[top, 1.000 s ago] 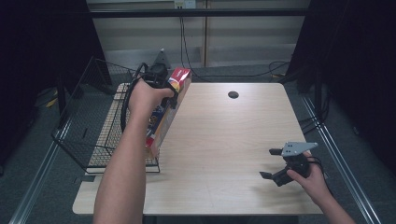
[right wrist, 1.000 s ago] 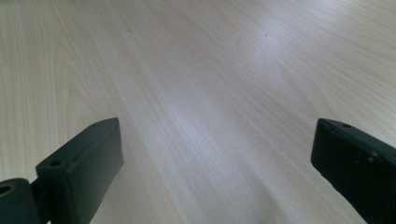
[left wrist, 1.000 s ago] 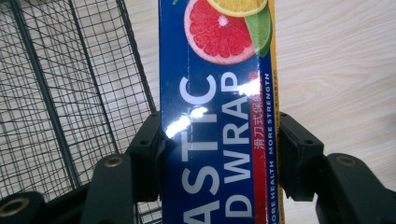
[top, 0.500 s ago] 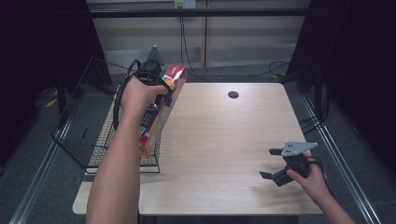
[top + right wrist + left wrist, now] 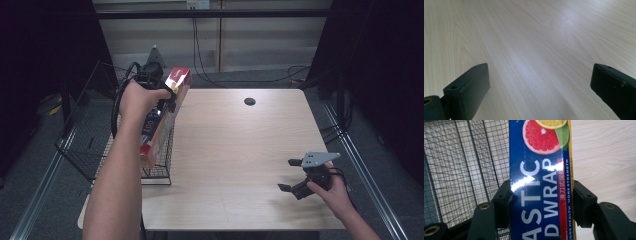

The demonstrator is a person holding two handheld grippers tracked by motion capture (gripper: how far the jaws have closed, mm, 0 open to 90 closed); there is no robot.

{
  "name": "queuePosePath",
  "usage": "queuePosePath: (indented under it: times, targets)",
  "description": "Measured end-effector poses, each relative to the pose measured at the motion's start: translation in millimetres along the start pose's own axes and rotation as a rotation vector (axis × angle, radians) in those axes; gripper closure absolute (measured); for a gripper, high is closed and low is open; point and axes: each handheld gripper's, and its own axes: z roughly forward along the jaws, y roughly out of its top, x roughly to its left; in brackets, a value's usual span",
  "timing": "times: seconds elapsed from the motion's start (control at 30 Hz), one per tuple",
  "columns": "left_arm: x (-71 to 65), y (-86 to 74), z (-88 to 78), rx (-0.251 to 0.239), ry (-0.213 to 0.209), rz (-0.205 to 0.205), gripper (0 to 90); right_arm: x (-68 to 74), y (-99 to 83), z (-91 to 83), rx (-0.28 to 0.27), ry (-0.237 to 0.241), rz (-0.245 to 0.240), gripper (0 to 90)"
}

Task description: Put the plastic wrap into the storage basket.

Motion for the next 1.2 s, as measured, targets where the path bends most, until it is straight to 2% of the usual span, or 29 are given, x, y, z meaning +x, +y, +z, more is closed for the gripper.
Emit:
queuePosePath:
  times: [0.03, 0.1, 0.27, 0.43, 0.47, 0.63, 0.8, 1.2]
  targets:
    - [0.6, -0.5, -0.8, -0.004, 0.0, -0.011, 43.8, 0.0, 0.0, 0.1, 0.0, 0.001, 0.0, 2.1]
    - [4.2, -1.2, -3.1, -0.003, 0.001, -0.006, 43.8, 0.0, 0.0, 0.5, 0.001, 0.002, 0.0, 2.1]
    - [8.7, -3.3, -6.6, 0.001, 0.002, -0.022, 43.8, 0.5, -0.3, 2.0, 0.007, 0.015, 0.0, 2.1]
    - [13.9, -4.6, -10.1, -0.004, 0.007, -0.03, 43.8, 0.6, -0.1, 1.0, 0.004, 0.007, 0.0, 2.1]
    - [14.5, -5.0, -10.6, -0.01, 0.002, -0.044, 43.8, 0.5, 0.0, 1.0, 0.003, 0.005, 0.001, 2.1]
    - [21.6, -7.1, -13.5, -0.009, 0.021, -0.047, 43.8, 0.7, 0.1, 1.2, 0.0, 0.006, -0.004, 2.1]
    - [27.8, -9.3, -14.7, -0.009, 0.027, -0.076, 43.8, 0.5, 0.2, 1.1, -0.004, 0.007, -0.002, 2.1]
    - [36.0, -12.4, -21.8, -0.018, 0.042, -0.084, 43.8, 0.7, 0.1, 1.1, 0.001, 0.006, -0.002, 2.1]
